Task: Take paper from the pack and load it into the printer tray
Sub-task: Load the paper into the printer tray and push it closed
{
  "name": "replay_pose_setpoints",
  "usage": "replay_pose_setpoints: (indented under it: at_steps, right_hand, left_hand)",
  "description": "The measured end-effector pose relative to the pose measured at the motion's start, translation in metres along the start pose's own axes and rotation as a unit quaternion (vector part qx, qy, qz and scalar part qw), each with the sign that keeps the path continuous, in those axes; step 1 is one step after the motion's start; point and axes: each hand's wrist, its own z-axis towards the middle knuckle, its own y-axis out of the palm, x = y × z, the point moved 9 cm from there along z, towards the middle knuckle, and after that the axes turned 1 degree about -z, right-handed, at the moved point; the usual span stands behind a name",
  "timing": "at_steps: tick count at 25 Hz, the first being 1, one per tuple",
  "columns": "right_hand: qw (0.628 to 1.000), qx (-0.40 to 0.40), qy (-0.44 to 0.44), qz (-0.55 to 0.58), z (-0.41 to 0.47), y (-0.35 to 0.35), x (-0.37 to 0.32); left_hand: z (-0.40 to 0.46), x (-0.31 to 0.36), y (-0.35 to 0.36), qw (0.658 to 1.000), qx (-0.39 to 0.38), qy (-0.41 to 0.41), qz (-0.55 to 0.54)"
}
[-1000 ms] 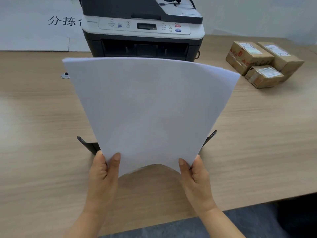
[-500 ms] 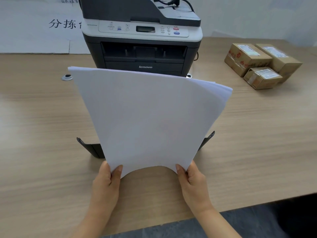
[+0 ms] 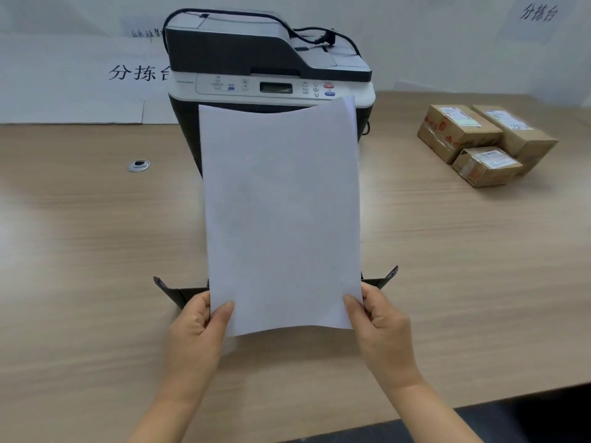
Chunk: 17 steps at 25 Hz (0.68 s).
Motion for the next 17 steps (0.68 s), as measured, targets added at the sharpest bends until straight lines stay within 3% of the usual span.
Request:
replay_pose_setpoints:
  at_steps: [4, 9, 17]
  right_hand:
    - [1.000, 0.005, 0.016, 0.008, 0.017, -0.007, -0.013]
    - [0.994, 0.011, 0.099, 0.051, 0.035, -0.018, -0.007]
    - [0.985, -0.023, 0.170, 0.019, 0.064, -0.012, 0.010]
  left_hand:
    - [0.012, 0.020, 0.004, 1.000, -0.008, -0.012, 0.009]
    - [0.030, 0.025, 0.004, 0.999, -0.008, -0.043, 0.030]
    - [0.061, 0.025, 0.006, 0.995, -0.022, -0.085, 0.046]
